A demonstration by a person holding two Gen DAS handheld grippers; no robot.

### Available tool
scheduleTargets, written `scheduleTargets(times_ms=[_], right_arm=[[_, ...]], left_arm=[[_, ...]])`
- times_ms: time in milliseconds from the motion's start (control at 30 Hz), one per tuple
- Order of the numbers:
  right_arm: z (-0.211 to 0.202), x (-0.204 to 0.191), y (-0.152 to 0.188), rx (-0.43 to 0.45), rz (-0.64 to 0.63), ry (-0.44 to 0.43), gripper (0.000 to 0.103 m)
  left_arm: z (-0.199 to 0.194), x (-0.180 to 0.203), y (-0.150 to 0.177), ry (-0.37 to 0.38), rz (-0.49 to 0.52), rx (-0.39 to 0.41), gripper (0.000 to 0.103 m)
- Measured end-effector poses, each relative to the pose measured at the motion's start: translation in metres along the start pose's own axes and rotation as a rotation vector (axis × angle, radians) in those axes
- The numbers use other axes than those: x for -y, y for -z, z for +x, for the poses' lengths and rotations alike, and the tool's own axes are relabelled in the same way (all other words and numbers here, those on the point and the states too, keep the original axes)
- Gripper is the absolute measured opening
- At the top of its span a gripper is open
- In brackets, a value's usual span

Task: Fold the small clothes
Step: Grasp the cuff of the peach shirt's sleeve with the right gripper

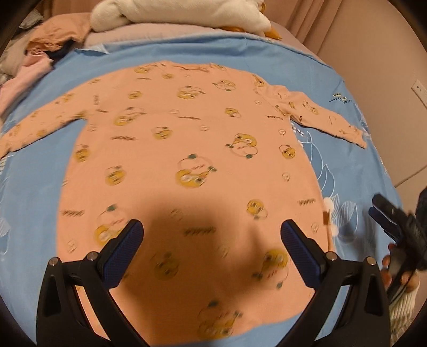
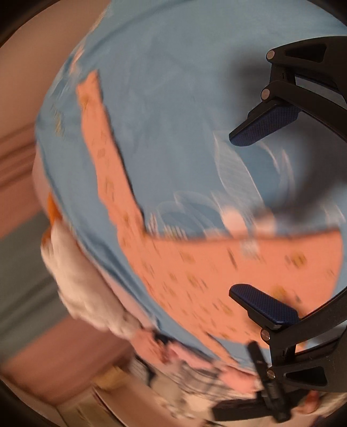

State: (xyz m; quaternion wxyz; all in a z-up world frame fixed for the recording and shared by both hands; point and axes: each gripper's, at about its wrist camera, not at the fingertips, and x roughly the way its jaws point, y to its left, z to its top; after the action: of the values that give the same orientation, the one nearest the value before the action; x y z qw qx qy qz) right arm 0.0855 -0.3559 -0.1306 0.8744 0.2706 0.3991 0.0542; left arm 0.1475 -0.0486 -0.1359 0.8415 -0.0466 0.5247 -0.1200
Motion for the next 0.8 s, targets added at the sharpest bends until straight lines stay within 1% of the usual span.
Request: scheduleTargets(times_ms=[67,133,200,233,267,367,433,533,700,733,800], right_arm=[[0.005,0.025,-0.017,0.001,0.091,0.006,0.102],[0.007,0.052,-0.034,0.048,0.175,0.012,0.102],[0.01,0.078,-0.053,0.097,0.263,0.019,0.102],[0.011,0.085,-0.06,0.108,0.285,0.016,0.1],[0.014,0.095,-0.066,0.123,0.314,0.016,0.094],[0.025,0.12,-0.087,0.139,0.402,0.023,0.083],[0.033,0.13,-0.1,0.155,0.44,0.046,0.082],[0.042,0.143,-0.115,0.189,0.487,0.045,0.081],[0.048,0.165,-0.131,0.252,0.566,0.026,0.068],[0.049,0.169,-0.133,0.264,0.578,0.026,0.064],[0.055,0.175,-0.138,0.282,0.602,0.015,0.053]], left_arm=[[0.008,0.005,-0.015,0.034,-0.009,0.015,0.102],[0.015,0.009,-0.03,0.065,-0.021,0.024,0.102],[0.02,0.013,-0.043,0.069,-0.02,0.04,0.102],[0.022,0.015,-0.048,0.065,-0.017,0.044,0.102],[0.025,0.018,-0.055,0.062,-0.012,0.047,0.102],[0.034,0.023,-0.072,0.064,-0.005,0.063,0.102],[0.04,0.025,-0.081,0.067,-0.009,0.065,0.102],[0.049,0.027,-0.095,0.088,-0.029,0.06,0.102],[0.058,0.031,-0.112,0.087,-0.024,0.069,0.102],[0.059,0.03,-0.115,0.087,-0.026,0.069,0.102],[0.059,0.025,-0.12,0.088,-0.039,0.078,0.102]])
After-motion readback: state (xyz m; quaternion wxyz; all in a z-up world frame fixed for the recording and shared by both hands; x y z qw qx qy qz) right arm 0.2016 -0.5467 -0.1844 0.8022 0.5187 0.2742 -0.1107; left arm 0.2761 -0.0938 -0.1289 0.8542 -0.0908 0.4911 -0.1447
